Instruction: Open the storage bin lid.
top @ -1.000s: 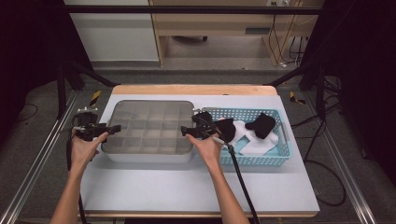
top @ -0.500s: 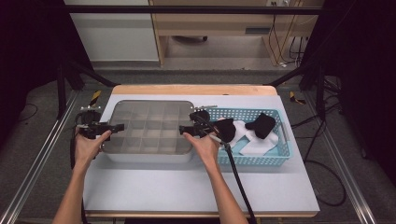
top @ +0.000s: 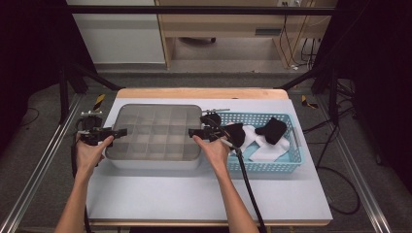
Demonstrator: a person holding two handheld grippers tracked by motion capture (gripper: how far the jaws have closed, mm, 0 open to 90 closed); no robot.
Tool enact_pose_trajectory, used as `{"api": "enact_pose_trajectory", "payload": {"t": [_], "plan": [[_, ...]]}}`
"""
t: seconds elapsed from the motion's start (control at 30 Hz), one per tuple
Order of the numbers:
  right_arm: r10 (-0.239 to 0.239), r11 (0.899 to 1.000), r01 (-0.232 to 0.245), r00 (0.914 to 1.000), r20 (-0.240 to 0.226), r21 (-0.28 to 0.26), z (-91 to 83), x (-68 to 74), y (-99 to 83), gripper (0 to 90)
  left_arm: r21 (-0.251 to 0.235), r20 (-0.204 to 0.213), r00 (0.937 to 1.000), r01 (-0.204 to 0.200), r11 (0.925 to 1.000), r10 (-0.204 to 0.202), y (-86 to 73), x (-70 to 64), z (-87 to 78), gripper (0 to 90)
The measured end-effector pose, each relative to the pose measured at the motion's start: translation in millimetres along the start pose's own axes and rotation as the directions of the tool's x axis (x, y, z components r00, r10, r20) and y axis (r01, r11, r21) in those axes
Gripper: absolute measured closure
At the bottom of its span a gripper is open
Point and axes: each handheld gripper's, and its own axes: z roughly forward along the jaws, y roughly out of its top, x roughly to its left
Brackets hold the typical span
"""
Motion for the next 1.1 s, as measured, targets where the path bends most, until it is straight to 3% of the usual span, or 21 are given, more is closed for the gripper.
{"api": "enact_pose_trajectory", "payload": {"t": [0.17,0.27,0.37,0.63,0.87,1.1], "plan": [[-0.004,1.000,0.004,0.9998,0.022,-0.008,1.3,1.6,-0.5,38.0,-0.001,0.001,1.0000,0.005,1.0000,-0.005,0.2,0.7,0.3,25.7],[0.015,1.000,-0.015,0.9997,0.019,-0.014,2.5,0.7,-0.1,38.7,-0.004,0.005,1.0000,0.003,1.0000,-0.003,-0.3,1.3,0.2,25.9],[0.067,0.998,-0.067,0.9977,-0.011,0.000,6.4,-1.7,1.8,37.9,-0.008,0.023,0.9997,0.010,0.9999,-0.010,0.0,5.4,0.7,27.2],[0.064,0.998,-0.064,0.9978,-0.015,0.002,6.0,-2.6,2.0,39.1,-0.015,0.023,0.9995,0.021,0.9997,-0.021,0.4,6.0,2.8,27.8],[0.068,0.998,-0.068,0.9971,-0.036,-0.013,1.2,-6.9,2.1,44.3,-0.029,0.029,0.9981,0.055,0.9981,-0.054,-0.1,8.0,0.4,33.1],[0.059,0.995,-0.063,0.9966,-0.059,-0.079,-14.4,-5.8,4.8,52.6,-0.116,0.038,0.9978,0.059,0.9915,-0.055,1.3,7.1,-15.3,40.8]]}}
